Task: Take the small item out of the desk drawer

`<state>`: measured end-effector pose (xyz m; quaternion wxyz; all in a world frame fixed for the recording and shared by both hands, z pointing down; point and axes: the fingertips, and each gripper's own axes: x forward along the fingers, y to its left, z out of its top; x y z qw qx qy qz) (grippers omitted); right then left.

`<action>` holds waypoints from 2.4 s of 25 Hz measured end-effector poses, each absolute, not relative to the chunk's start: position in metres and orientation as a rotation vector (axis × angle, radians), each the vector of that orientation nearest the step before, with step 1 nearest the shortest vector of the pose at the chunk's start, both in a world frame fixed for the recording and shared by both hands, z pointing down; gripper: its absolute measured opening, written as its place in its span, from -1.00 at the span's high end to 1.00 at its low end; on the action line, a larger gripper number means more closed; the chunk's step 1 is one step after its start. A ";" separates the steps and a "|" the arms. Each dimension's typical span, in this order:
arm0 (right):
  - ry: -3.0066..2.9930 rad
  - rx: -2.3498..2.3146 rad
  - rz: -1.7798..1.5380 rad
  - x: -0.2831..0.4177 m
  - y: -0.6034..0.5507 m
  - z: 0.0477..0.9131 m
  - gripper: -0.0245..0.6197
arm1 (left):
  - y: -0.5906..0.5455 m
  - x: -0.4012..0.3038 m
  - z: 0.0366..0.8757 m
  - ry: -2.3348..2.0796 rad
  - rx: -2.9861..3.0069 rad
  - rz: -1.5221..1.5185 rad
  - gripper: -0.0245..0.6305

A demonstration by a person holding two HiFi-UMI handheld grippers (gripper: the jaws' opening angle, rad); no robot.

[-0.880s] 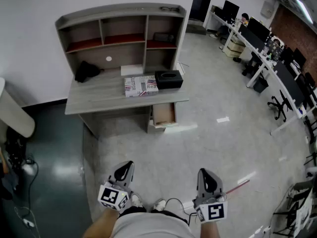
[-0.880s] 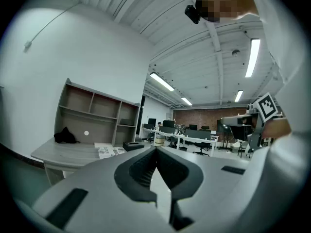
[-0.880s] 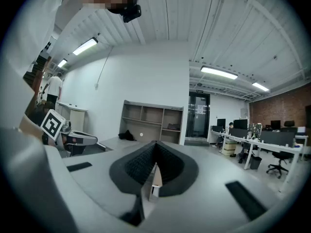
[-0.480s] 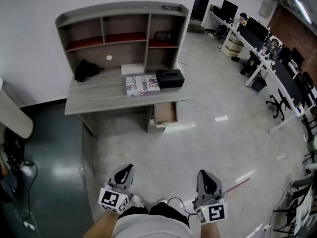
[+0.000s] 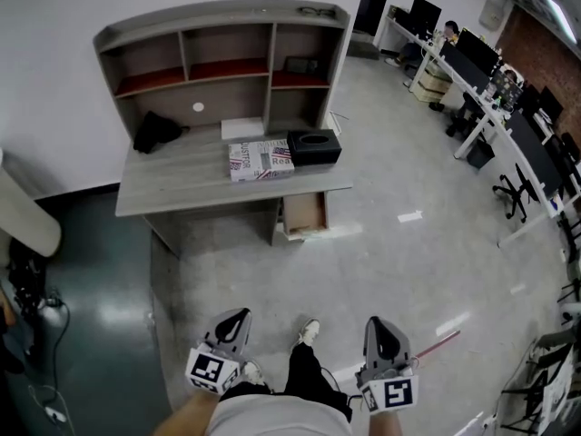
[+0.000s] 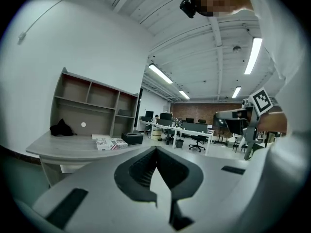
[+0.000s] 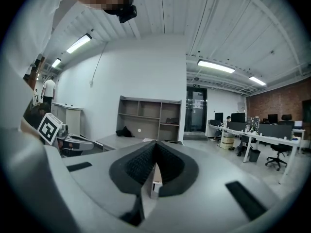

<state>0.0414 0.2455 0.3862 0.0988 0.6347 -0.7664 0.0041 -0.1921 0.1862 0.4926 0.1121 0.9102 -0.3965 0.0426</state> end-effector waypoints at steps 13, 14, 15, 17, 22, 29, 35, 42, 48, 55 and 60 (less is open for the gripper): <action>-2.412 1.741 0.019 0.164 0.077 0.388 0.86 | 0.058 -0.074 0.484 -1.321 2.632 0.151 0.87; -2.427 1.719 0.028 0.172 0.067 0.389 0.86 | 0.051 -0.066 0.484 -1.338 2.618 0.162 0.87; -2.441 1.697 0.038 0.180 0.058 0.391 0.86 | 0.046 -0.059 0.484 -1.354 2.604 0.172 0.87; -2.461 1.658 0.051 0.193 0.041 0.397 0.86 | 0.035 -0.045 0.485 -1.379 2.585 0.179 0.87; -2.534 1.615 0.072 0.207 0.009 0.397 0.86 | 0.016 -0.020 0.479 -1.406 2.557 0.261 0.87; -2.543 1.606 0.091 0.218 -0.010 0.399 0.86 | -0.013 0.006 0.495 -1.383 2.603 0.349 0.87; -2.506 1.594 0.139 0.215 -0.009 0.410 0.86 | -0.034 0.015 0.520 -1.334 2.621 0.379 0.87; -2.473 1.551 0.210 0.202 -0.023 0.438 0.86 | -0.057 0.020 0.554 -1.283 2.656 0.536 0.87; -2.448 1.536 0.249 0.187 -0.046 0.466 0.86 | -0.080 0.027 0.609 -1.157 2.676 0.680 0.86; -2.399 1.507 0.325 0.170 -0.066 0.511 0.86 | -0.099 0.040 0.697 -0.995 2.674 0.907 0.64; -2.354 1.519 0.358 0.175 -0.072 0.542 0.86 | -0.105 0.054 0.757 -0.813 2.711 1.118 0.51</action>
